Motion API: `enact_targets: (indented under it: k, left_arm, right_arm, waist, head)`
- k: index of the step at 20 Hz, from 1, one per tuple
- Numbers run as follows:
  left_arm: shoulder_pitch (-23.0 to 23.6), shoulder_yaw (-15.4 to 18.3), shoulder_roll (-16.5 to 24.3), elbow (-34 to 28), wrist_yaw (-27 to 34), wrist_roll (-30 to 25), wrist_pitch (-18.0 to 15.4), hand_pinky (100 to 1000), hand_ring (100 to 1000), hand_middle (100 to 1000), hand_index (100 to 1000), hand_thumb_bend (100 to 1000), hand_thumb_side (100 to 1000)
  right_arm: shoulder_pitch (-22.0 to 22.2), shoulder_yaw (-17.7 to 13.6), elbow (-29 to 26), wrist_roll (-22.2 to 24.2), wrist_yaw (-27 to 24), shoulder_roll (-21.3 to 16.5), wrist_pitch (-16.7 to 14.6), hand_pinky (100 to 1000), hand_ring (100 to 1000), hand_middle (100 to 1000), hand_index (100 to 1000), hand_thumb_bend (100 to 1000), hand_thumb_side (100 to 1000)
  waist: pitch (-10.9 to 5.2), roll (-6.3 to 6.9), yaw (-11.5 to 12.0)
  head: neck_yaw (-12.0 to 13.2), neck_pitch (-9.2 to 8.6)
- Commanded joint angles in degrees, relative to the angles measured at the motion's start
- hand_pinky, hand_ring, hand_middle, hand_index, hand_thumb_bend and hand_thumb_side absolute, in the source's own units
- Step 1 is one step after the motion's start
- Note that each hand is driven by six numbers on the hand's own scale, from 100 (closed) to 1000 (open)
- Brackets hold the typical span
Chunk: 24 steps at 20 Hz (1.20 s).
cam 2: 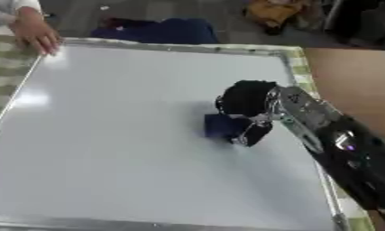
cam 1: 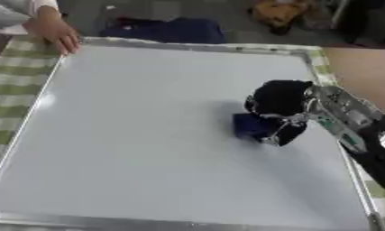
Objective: Wipe the whiteboard clean with a brush.
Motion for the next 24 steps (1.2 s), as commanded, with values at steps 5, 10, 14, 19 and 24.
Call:
enact_targets:
  k: [5, 10, 14, 19, 24]
  left_arm:
    - [-0.7, 0.0, 0.7, -1.1, -0.3, -0.4, -0.5, 509, 602, 570, 506, 100, 1000]
    - [-0.8, -0.1, 0.6, -1.1, -0.4, -0.6, -0.5, 508, 602, 570, 505, 100, 1000]
    - [-0.9, -0.1, 0.6, -1.1, -0.4, -0.8, -0.6, 509, 603, 570, 504, 100, 1000]
    - [-1.0, -0.1, 0.5, -1.1, -0.5, -0.9, -0.6, 509, 603, 570, 502, 100, 1000]
    - [-1.1, -0.1, 0.5, -1.1, -0.4, -1.0, -0.6, 509, 603, 571, 502, 100, 1000]
  right_arm:
    - [-0.5, -1.4, 5.2, -0.4, -1.1, -2.5, 2.1, 286, 405, 170, 427, 100, 416]
    - [-1.4, -2.8, 8.2, -1.7, -3.0, -3.1, 3.4, 288, 388, 166, 426, 100, 418]
    - [-1.7, -3.6, 9.7, -3.6, -4.0, -3.5, 4.1, 309, 377, 163, 424, 100, 423]
    - [-1.9, -4.6, 12.3, -6.5, -3.6, -4.2, 5.3, 316, 368, 165, 426, 100, 426]
    - [-2.2, -5.1, 15.4, -8.0, -1.7, -4.5, 5.6, 321, 370, 171, 428, 100, 425]
  waist:
    - [0.38, 0.57, 0.1]
    - [1.01, 0.49, 0.5]
    - [1.32, 0.45, 0.7]
    - [1.56, 0.33, 0.9]
    - [1.63, 0.26, 1.0]
  head:
    - [-0.6, -1.36]
    - [-1.0, -2.14]
    - [-1.1, -2.67]
    - [-1.2, -3.29]
    - [-1.3, -3.58]
